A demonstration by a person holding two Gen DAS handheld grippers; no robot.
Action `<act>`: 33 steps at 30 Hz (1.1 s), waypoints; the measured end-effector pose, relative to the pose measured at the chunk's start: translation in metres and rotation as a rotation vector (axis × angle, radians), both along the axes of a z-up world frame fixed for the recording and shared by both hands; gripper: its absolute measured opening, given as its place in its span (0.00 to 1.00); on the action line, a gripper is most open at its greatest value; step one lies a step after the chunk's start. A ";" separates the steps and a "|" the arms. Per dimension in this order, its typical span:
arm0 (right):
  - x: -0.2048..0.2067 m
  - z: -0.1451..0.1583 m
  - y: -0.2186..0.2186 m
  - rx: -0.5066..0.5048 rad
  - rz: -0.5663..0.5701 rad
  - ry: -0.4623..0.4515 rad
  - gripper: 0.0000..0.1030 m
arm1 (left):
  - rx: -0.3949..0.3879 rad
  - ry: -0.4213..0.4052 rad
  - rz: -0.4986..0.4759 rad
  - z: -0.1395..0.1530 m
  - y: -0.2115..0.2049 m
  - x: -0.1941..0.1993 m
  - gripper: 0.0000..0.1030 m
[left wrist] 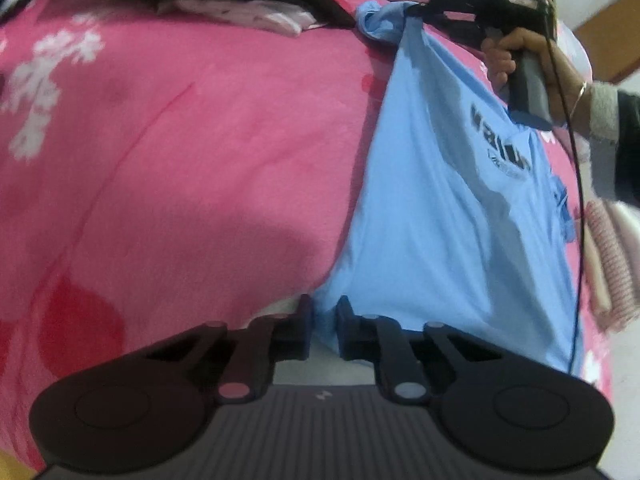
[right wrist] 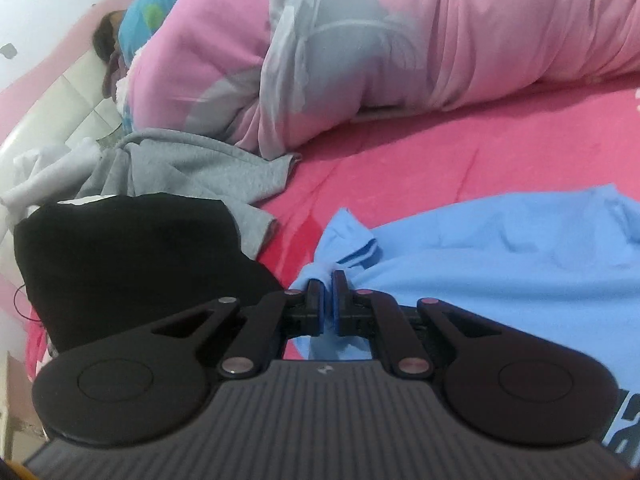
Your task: Fold clothes
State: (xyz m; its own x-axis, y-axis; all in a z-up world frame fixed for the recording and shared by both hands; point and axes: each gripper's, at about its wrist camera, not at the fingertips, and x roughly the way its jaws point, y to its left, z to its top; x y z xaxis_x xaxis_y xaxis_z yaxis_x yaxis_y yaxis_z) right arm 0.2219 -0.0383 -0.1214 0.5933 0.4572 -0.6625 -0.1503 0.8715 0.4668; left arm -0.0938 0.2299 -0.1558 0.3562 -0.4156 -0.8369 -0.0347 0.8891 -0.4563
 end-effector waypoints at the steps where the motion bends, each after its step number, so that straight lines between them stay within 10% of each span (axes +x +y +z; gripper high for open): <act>1: 0.000 -0.001 0.001 0.001 -0.002 0.001 0.02 | -0.017 0.010 0.008 0.000 0.002 0.000 0.09; 16: 0.008 -0.045 0.039 -0.073 0.098 0.057 0.06 | -0.232 0.174 0.036 -0.018 0.033 -0.012 0.06; 22: 0.007 -0.017 0.031 -0.123 0.129 0.123 0.30 | -0.270 0.174 0.003 -0.016 0.031 -0.008 0.35; 28: -0.068 -0.009 0.028 -0.155 0.190 0.198 0.39 | -0.269 0.189 -0.047 -0.016 0.025 -0.002 0.42; 33: -0.145 -0.017 0.038 -0.187 0.277 0.276 0.30 | -0.267 0.260 -0.083 -0.020 0.026 0.000 0.27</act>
State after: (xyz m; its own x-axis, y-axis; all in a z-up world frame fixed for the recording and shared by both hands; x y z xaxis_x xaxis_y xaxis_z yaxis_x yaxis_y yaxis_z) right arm 0.0768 -0.0004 -0.1380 0.2538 0.4317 -0.8656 -0.2824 0.8890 0.3606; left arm -0.0941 0.2563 -0.1761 0.1021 -0.6495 -0.7535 -0.1122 0.7451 -0.6574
